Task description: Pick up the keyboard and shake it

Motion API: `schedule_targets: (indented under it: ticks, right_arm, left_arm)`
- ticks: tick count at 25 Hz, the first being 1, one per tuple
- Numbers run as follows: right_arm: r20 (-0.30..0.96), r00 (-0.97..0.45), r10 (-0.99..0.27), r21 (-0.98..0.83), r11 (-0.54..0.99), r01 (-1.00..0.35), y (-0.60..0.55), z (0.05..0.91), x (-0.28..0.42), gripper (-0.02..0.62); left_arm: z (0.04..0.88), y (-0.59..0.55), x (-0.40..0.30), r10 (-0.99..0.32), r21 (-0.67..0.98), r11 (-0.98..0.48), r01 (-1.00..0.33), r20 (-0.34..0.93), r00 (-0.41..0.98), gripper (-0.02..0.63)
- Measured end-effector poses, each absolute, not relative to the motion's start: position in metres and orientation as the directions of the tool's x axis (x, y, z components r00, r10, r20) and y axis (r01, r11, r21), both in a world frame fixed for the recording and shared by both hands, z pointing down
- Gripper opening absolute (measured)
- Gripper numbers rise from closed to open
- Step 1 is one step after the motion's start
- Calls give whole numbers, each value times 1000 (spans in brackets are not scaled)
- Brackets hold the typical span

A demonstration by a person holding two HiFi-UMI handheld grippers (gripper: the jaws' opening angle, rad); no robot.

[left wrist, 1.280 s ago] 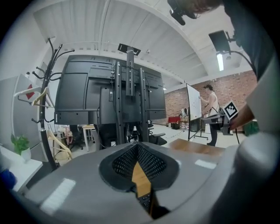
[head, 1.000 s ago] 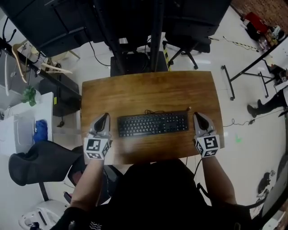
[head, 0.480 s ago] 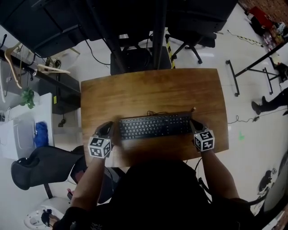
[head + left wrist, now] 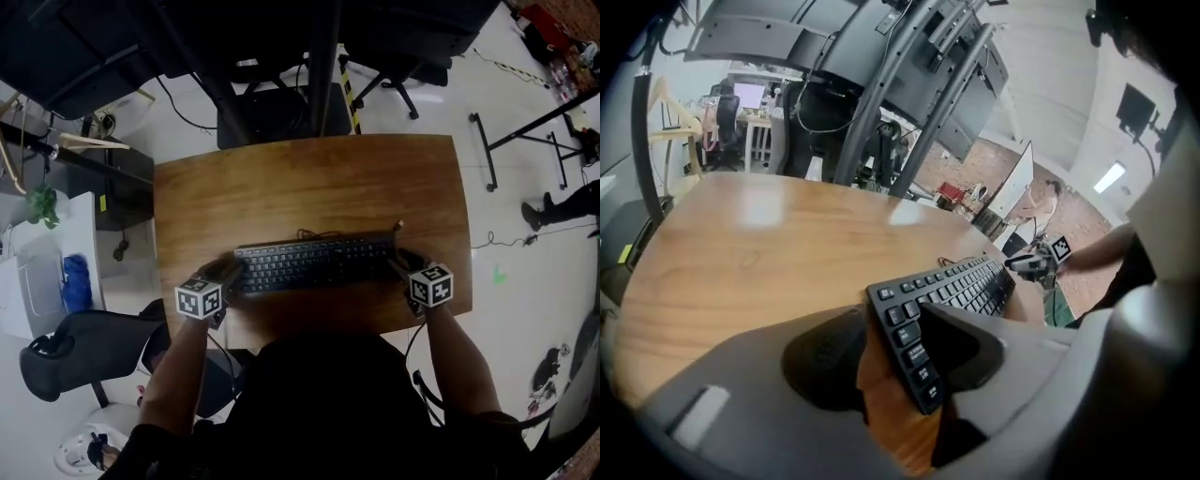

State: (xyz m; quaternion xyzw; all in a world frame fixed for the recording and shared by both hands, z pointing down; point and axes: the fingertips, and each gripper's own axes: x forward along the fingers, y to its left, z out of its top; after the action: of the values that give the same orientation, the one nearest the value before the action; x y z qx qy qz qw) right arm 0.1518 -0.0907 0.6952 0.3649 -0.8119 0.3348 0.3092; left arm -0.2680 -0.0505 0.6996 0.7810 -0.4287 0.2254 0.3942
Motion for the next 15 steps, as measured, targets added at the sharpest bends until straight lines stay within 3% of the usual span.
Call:
schedule_targets:
  ticks: [15]
  right_arm:
    - [686,-672,-279,-553,400,-731,-90,709,158,191]
  left_arm:
    - [711,-33,-254,-394,536,-284,-795,691,606,185]
